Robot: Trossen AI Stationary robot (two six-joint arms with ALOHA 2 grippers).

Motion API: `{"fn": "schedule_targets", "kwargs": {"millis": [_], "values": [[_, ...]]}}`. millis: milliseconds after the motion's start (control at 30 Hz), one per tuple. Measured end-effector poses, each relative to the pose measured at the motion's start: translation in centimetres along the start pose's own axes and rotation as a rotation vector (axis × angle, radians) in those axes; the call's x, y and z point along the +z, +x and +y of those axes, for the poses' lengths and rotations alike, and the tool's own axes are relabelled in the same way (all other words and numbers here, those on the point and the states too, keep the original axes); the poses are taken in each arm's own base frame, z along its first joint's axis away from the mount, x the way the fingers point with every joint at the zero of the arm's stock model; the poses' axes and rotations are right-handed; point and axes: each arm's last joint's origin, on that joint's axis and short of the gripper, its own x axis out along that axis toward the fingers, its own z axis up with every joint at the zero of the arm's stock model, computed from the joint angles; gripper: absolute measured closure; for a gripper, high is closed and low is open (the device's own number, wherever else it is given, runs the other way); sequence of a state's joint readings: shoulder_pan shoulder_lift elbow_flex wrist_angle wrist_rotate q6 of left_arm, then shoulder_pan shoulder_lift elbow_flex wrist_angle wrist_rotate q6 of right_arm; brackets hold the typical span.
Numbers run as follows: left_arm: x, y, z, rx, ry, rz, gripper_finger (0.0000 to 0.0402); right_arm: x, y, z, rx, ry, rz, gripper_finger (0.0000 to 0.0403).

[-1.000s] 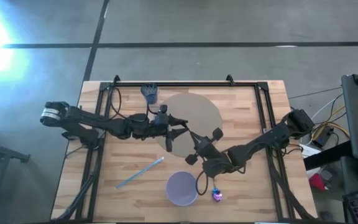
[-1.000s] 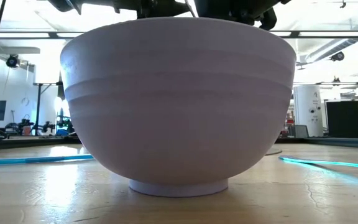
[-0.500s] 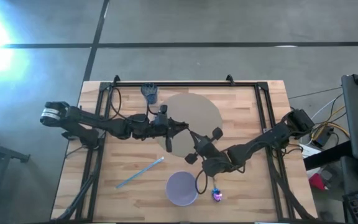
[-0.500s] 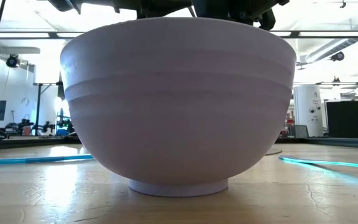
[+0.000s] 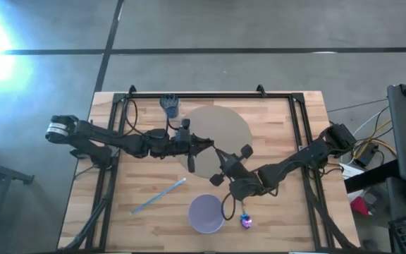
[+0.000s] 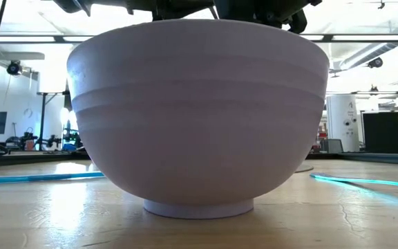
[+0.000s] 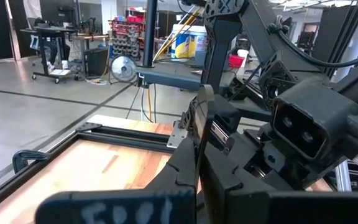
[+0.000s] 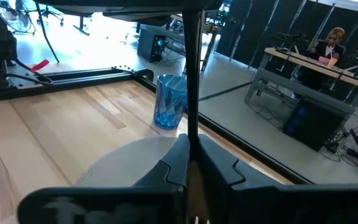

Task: Pick & Place Utensil
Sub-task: Put the black fork into the purple bowl

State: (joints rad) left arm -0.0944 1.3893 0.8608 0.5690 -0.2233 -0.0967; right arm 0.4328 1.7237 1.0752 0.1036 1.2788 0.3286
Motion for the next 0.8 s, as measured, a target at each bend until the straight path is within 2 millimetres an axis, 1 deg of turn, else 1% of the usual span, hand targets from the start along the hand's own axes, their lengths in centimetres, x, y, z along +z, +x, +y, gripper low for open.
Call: {"fn": "schedule_targets", "kwargs": {"millis": [200, 367, 467, 600, 800], "values": [[-0.1, 0.0, 0.0, -0.006, 0.002, 0.012, 0.0400, 0.2, -0.1, -0.1, 0.002, -0.025, -0.002, 0.0340], [0.2, -0.4, 0.1, -0.004, -0.004, 0.026, 0.0401, 1.0, -0.3, -0.6, 0.009, -0.028, -0.008, 0.0294], [0.4, -0.7, 0.1, 0.000, -0.012, 0.042, 0.0401, 1.7, -0.7, -0.9, 0.043, -0.042, -0.010, 0.0273], [0.9, -1.5, 0.3, 0.030, -0.017, 0.067, 0.0401, 2.6, -1.6, -1.4, 0.079, -0.061, -0.019, 0.0253], [1.4, -2.3, 0.3, 0.035, -0.072, 0.086, 0.0401, 3.5, -2.3, -2.9, 0.084, -0.165, -0.011, 0.0239]]}}
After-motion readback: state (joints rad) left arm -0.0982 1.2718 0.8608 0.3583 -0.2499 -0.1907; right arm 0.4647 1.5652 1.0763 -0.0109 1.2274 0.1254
